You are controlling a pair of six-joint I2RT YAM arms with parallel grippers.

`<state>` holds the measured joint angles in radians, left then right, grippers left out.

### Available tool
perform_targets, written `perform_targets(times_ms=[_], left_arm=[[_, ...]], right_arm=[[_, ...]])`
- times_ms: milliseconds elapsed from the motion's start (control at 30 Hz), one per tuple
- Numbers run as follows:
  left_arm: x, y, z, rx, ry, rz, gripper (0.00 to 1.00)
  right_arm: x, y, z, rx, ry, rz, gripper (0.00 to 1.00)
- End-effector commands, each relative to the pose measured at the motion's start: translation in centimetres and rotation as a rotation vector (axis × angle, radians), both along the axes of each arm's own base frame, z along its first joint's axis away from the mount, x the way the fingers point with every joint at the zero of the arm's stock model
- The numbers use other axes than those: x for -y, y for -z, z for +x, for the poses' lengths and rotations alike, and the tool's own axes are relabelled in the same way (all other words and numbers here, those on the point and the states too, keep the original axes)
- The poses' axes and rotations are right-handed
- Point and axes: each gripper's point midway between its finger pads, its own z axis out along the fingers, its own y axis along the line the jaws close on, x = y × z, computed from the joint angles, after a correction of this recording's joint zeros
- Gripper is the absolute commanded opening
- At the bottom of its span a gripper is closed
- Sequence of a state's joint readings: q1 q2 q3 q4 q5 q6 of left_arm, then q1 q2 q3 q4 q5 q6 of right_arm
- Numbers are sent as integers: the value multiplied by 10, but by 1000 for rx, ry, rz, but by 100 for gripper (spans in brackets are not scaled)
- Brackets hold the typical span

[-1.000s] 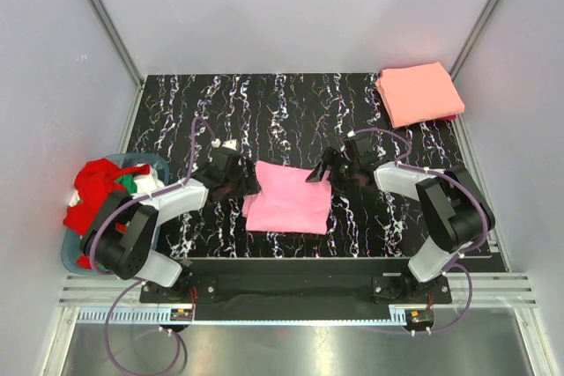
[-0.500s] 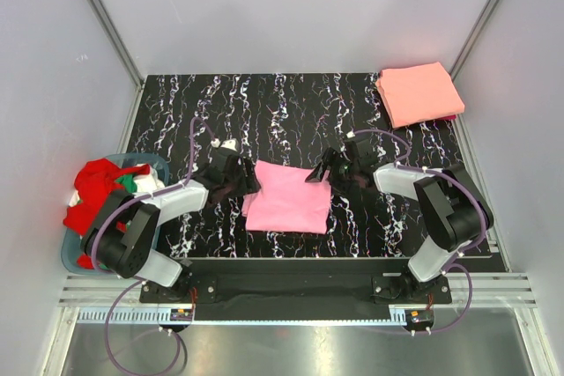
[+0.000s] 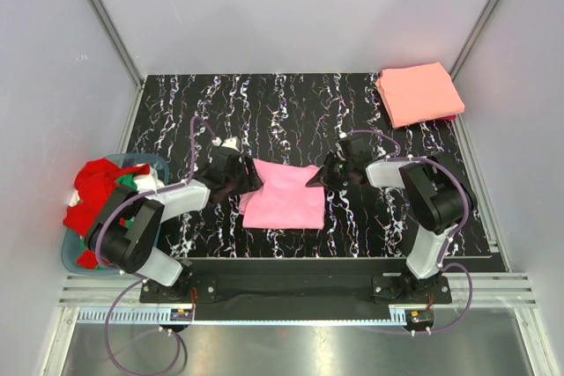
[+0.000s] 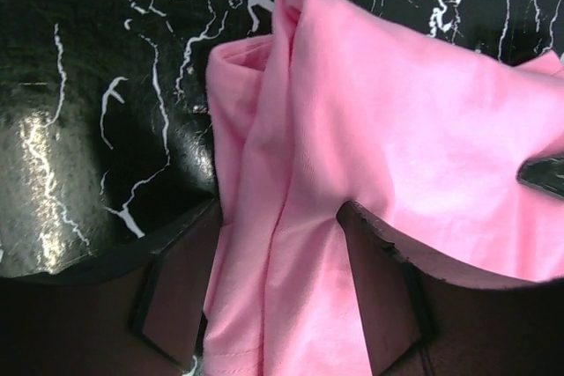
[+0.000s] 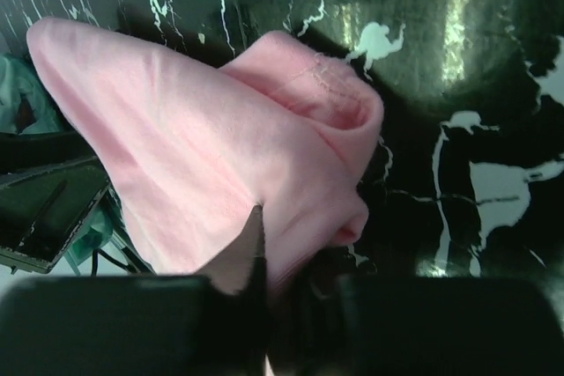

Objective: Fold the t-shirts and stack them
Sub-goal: Neatly place the folded tshirt to the corner

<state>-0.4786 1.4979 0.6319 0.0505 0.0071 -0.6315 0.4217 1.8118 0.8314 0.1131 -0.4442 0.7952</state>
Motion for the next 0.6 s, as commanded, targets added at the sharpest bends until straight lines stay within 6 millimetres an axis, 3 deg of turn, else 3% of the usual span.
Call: perform_targets(times_ms=[0, 33, 100, 167, 200, 233, 300, 333, 367, 400, 433, 500, 533, 567], left_arm=[[-13, 41, -39, -181, 14, 56, 65], [-14, 38, -39, -185, 12, 64, 64], [-18, 27, -39, -171, 7, 84, 67], [-22, 2, -29, -114, -14, 92, 72], [-27, -2, -36, -133, -13, 117, 73], [-26, -24, -30, -83, -16, 104, 73], [-31, -44, -29, -48, -25, 112, 76], [-34, -55, -32, -48, -29, 120, 76], [-36, -76, -32, 1, -37, 106, 77], [-41, -83, -39, -10, -36, 119, 78], [-42, -108, -36, 49, -43, 98, 78], [-48, -127, -42, 69, -35, 115, 80], [-49, -149, -40, 117, -37, 97, 81], [-51, -157, -43, 128, -34, 102, 82]], right_arm=[[23, 50, -31, -132, -37, -152, 8], [24, 48, -29, -131, -35, -162, 1], [26, 40, -19, -88, -34, -195, 0], [36, 33, -19, -99, -31, -263, 0], [45, 31, -13, -71, -32, -324, 0], [51, 22, -10, -76, -31, -369, 0], [70, 9, 2, -21, -15, -481, 0], [73, -4, 15, 17, -6, -505, 0], [84, -10, 11, -4, -6, -557, 0], [98, -15, 18, 18, 6, -626, 0], [104, -29, 25, 31, 13, -655, 0], [122, -49, 45, 91, 43, -746, 0], [132, -52, 45, 80, 43, -787, 0], [139, -57, 50, 95, 31, -828, 0]])
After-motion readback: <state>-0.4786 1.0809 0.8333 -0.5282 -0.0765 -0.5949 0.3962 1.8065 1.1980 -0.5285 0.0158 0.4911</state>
